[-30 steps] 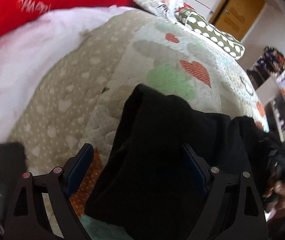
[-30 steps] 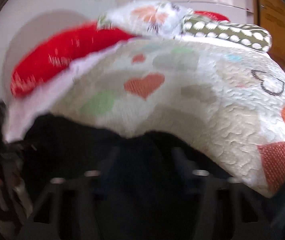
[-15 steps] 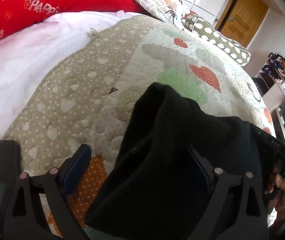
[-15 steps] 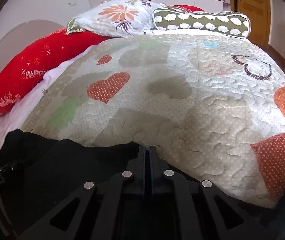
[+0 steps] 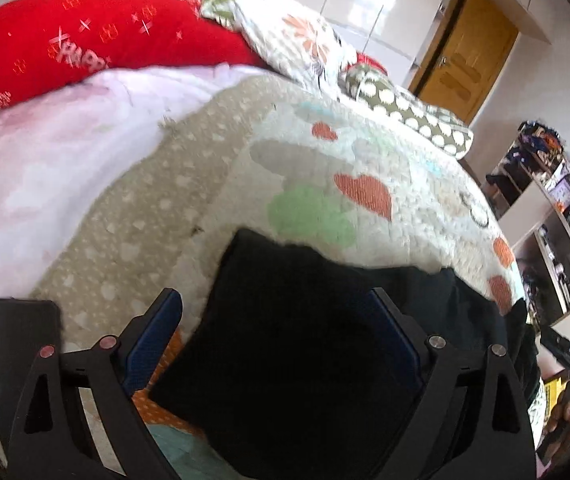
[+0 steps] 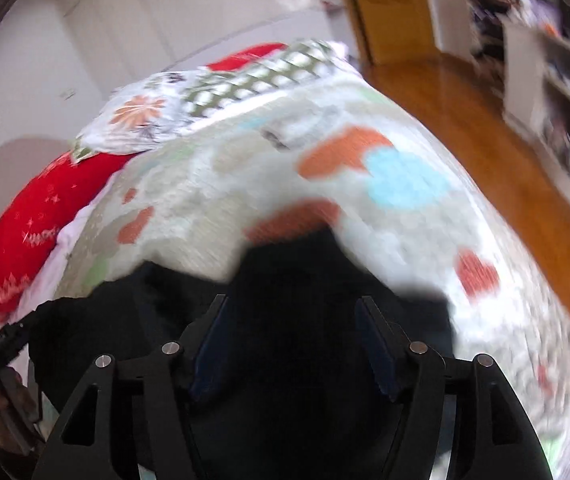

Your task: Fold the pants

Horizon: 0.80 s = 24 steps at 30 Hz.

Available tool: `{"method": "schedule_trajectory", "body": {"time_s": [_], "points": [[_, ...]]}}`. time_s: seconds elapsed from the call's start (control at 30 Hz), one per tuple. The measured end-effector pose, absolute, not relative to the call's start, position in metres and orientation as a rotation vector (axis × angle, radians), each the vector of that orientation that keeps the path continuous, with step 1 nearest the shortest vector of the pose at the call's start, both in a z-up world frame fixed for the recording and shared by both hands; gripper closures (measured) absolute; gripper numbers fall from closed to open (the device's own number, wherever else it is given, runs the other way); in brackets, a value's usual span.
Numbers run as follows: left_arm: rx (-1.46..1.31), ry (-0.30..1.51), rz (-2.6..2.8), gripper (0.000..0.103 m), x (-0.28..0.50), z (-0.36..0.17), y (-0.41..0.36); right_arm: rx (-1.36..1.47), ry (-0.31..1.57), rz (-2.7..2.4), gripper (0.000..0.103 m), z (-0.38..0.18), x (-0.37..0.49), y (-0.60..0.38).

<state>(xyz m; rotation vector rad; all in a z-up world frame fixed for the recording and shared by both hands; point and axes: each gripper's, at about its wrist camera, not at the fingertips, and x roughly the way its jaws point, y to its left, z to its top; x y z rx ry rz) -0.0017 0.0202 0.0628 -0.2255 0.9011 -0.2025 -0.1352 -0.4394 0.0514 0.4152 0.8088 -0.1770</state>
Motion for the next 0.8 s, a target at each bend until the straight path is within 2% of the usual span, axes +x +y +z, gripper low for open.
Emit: {"method": "schedule_trajectory", "body": {"time_s": [0.2, 0.23, 0.27, 0.3, 0.33, 0.4, 0.6, 0.8], "points": [[-0.203, 0.946, -0.180, 0.010, 0.000, 0.048, 0.016, 0.530, 0.809, -0.160, 0.038, 0.022, -0.142, -0.453], [-0.207, 0.954, -0.180, 0.010, 0.000, 0.046, 0.017, 0.535, 0.795, -0.156, 0.042, 0.020, -0.138, -0.454], [-0.215, 0.962, -0.178, 0.010, 0.000, 0.044, 0.018, 0.540, 0.791, -0.153, 0.047, 0.018, -0.133, -0.455], [-0.220, 0.968, -0.176, 0.010, 0.000, 0.042, 0.019, 0.543, 0.793, -0.150, 0.073, 0.016, -0.129, -0.456], [-0.224, 0.973, -0.174, 0.010, -0.001, 0.041, 0.019, 0.544, 0.796, -0.152, 0.088, 0.016, -0.127, -0.456], [-0.227, 0.981, -0.171, 0.010, -0.002, 0.039, 0.021, 0.547, 0.748, -0.146, 0.092, 0.026, -0.140, -0.456], [-0.275, 0.981, -0.151, 0.010, 0.000, 0.041, 0.035, 0.492, 0.639, -0.220, 0.093, 0.058, -0.205, -0.458], [-0.283, 0.984, -0.128, 0.010, 0.000, 0.038, 0.043, 0.512, 0.770, -0.284, 0.092, 0.012, -0.223, -0.464]]}}
